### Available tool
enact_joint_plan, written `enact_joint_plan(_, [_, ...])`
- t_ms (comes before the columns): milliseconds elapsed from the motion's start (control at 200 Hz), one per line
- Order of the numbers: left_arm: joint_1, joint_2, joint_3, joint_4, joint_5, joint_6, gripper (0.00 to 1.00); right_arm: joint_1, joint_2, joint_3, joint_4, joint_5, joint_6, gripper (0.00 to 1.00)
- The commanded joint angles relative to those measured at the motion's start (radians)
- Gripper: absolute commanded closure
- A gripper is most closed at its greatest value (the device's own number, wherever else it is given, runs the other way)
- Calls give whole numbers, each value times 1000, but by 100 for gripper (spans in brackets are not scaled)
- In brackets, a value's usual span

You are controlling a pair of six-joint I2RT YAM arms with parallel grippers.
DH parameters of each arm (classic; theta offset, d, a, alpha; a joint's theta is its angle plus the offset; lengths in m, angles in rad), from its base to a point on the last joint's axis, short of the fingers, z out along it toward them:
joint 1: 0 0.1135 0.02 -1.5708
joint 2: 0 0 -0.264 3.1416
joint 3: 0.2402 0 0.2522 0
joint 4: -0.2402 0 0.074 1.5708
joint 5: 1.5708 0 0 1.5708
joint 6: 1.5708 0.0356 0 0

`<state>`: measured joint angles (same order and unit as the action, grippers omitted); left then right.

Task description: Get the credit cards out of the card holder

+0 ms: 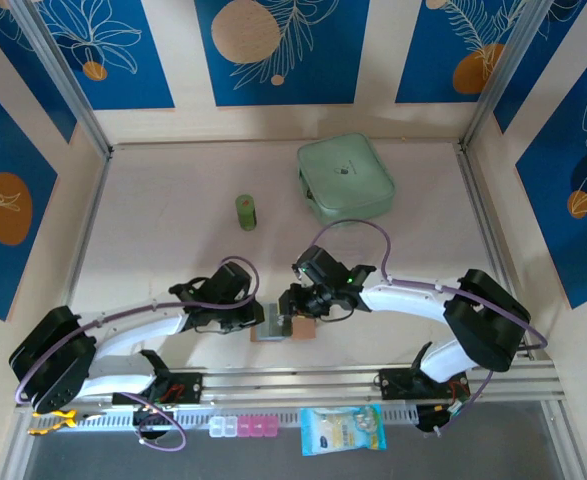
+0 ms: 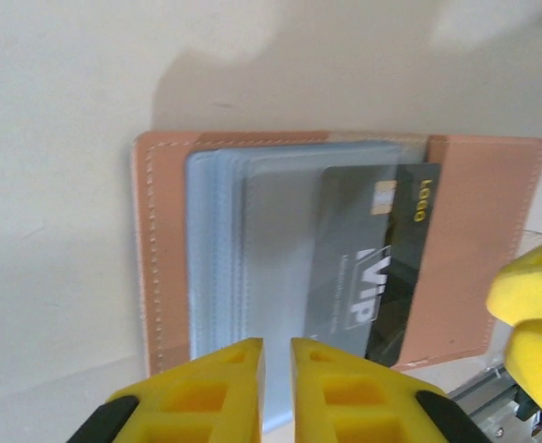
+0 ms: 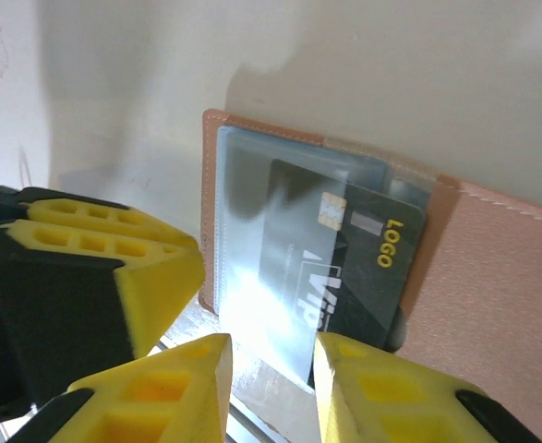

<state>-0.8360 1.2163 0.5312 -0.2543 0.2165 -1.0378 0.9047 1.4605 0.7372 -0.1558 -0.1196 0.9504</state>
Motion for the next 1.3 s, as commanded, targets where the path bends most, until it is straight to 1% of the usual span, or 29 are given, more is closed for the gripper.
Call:
enact_joint_plan(0, [-9,5,41,-17,13,15,88,-21,-18,-28,-52,0,-3,69])
enact_joint_plan(210, [-20,59,60,26,35,14,92,-42,-35,-89,30,-40,13,69])
enact_joint_plan(310, [-24,84,52,70,52,5,93,-49,-26,-103,62,-59,11,69])
enact_joint_plan(480, [-28,116,47,81,52,8,95,-60,13,-118,109,-101,10,69])
enact_joint_plan(760, [-28,122,10,58,22,13,96,-64,63,-133,167,-134,17,70])
enact_joint_plan(1060, [-28,125,-16,62,20,8,97,-70,109,-144,233,-183,27,71])
enact_joint_plan(1295, [-28,124,-25,64,18,5,97,-74,124,-159,298,-216,45,75])
